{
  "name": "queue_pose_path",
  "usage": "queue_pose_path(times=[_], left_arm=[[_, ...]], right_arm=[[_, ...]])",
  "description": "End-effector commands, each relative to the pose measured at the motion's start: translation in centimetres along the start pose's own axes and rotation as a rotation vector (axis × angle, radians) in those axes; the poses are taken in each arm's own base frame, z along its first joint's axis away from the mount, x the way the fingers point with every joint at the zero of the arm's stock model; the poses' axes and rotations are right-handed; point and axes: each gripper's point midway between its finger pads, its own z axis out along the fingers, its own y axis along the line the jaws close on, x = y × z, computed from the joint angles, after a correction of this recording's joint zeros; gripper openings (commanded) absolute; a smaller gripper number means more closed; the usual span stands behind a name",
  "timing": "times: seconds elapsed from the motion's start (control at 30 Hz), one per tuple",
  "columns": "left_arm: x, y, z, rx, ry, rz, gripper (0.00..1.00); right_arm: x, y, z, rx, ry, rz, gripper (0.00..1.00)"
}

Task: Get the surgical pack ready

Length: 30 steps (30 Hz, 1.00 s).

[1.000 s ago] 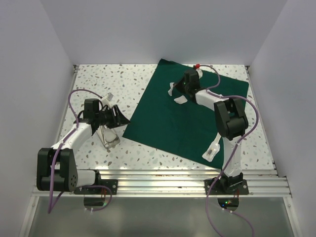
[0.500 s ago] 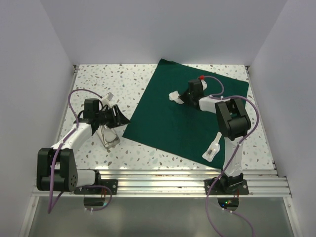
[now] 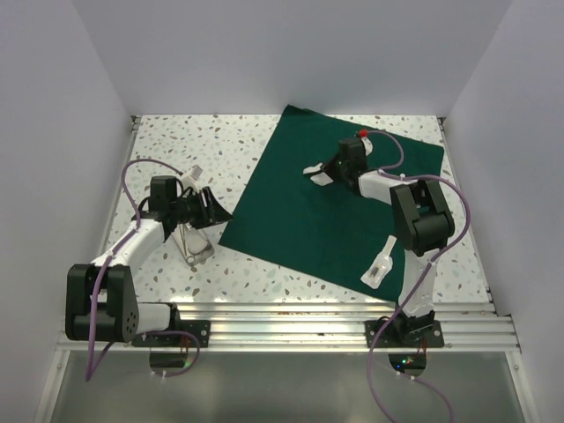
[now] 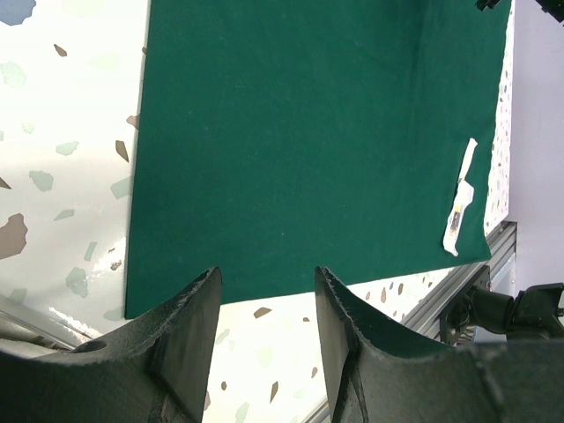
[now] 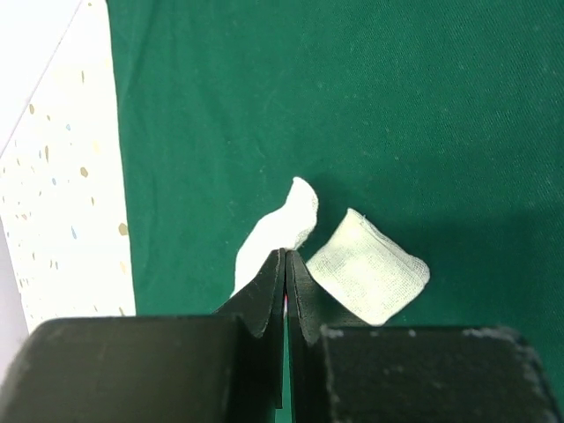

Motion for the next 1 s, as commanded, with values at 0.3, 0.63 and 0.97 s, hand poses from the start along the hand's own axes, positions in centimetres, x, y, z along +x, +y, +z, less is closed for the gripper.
queue_pose_path(times=[0.3, 0.63, 0.97], left_arm=[[-0.6, -0.9, 0.2, 0.042, -0.023, 0.05, 0.5], [-0.6, -0.9, 0.2, 0.039, -0.023, 0.049, 0.5], [-0.4, -0.8, 0.2, 0.039, -0.02, 0.048, 0.5]], right_arm=[[-1.5, -1.1, -1.8, 0.04, -0.036, -0.01, 0.0], [-2.0, -2.1, -2.3, 0.052, -0.042, -0.013, 0.0], [-1.4, -3.0, -2.5, 0.069, -0.024, -0.013, 0.0]])
